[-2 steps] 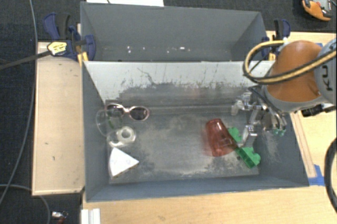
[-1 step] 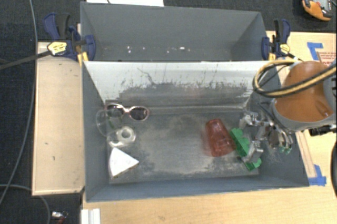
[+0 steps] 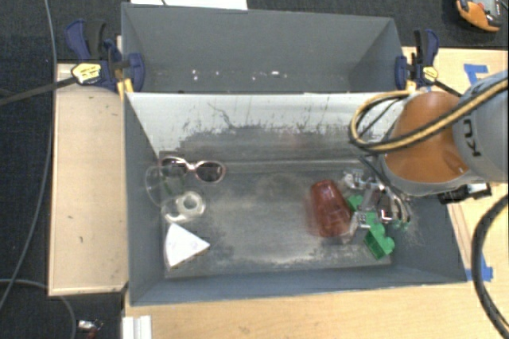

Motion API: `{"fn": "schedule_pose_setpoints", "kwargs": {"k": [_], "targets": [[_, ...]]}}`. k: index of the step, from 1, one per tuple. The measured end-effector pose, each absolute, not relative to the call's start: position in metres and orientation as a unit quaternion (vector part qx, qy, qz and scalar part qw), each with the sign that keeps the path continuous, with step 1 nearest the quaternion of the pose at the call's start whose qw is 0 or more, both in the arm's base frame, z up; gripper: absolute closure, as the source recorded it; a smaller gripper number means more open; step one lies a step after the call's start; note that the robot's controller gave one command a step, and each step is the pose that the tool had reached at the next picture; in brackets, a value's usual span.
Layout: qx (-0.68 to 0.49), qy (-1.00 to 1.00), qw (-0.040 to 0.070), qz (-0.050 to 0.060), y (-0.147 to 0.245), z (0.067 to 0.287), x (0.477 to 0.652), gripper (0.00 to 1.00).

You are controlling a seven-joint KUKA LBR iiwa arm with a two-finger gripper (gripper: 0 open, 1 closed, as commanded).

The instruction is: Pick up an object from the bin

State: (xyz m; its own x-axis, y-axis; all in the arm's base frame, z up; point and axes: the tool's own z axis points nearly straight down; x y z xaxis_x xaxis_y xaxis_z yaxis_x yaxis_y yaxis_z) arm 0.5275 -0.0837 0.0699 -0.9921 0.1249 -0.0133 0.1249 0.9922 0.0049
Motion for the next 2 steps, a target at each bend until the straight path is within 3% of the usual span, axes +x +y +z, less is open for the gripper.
{"fn": "schedule_pose_setpoints", "kwargs": {"k": [1,2], "targets": [[0.098,0.995,0.013,0.000,-0.1314,0.0714,0.5114,1.00],[0.097,0.995,0.012,0.000,-0.1317,0.0705,0.5104,1.00]]}}
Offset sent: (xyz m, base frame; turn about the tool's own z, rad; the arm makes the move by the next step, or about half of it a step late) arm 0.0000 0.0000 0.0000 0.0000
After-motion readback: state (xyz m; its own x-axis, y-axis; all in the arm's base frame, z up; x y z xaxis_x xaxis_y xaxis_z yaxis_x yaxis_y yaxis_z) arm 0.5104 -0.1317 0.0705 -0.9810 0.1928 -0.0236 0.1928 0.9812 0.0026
